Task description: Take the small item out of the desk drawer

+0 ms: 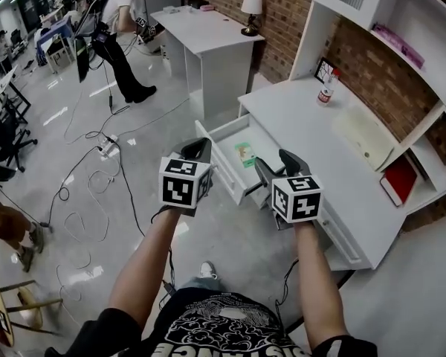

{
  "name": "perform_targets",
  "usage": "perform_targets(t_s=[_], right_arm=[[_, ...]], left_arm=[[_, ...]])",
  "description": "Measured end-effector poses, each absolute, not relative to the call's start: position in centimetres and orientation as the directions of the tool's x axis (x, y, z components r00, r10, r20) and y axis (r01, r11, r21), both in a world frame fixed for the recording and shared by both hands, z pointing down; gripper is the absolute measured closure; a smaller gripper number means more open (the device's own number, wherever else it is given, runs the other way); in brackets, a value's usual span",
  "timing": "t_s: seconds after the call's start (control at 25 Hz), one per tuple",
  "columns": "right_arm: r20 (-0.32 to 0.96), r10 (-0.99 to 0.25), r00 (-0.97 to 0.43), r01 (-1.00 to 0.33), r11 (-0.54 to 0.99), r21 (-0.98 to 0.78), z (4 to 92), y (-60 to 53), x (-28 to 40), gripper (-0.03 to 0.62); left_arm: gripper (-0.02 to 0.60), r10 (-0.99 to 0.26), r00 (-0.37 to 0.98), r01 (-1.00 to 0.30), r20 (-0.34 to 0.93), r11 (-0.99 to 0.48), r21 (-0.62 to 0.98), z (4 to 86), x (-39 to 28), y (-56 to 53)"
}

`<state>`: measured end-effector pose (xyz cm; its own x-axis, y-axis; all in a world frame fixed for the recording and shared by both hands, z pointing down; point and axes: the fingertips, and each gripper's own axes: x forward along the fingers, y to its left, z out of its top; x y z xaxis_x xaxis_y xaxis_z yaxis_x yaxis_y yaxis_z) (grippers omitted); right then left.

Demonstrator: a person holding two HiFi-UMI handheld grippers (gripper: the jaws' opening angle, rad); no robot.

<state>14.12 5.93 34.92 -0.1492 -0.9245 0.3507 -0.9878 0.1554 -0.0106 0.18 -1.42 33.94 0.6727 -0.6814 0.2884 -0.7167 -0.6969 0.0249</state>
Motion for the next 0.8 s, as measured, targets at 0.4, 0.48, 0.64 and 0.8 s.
perform_targets(t_s=[0.4, 0.48, 0.64, 0.8], right_arm=[[0.406, -0.907, -0.114, -0.992, 0.126, 0.001, 35.6, 1.1, 13.3, 0.263], [0.408, -0.907, -0.108, -0.993, 0.118, -0.001, 35.5, 0.4, 13.2, 0.263], [0.408, -0.906, -0.115, -0.993, 0.116, -0.022, 36.0, -1.1, 12.8, 0.26], [0.424, -0.898, -0.116, -0.993, 0.119, -0.02, 37.1, -2.5, 12.7, 0.264]], left_arm=[[0.578, -0.633, 0.718, -0.676, 0.288, -0.733, 0.076, 34.2, -0.4, -6.6], [0.578, -0.623, 0.725, -0.667, 0.292, -0.742, 0.072, 34.3, -0.4, -7.3], [0.577, -0.602, 0.74, -0.645, 0.3, -0.761, 0.063, 35.0, -0.4, -8.6], [0.578, -0.575, 0.757, -0.62, 0.311, -0.782, 0.063, 36.2, 0.0, -9.1]])
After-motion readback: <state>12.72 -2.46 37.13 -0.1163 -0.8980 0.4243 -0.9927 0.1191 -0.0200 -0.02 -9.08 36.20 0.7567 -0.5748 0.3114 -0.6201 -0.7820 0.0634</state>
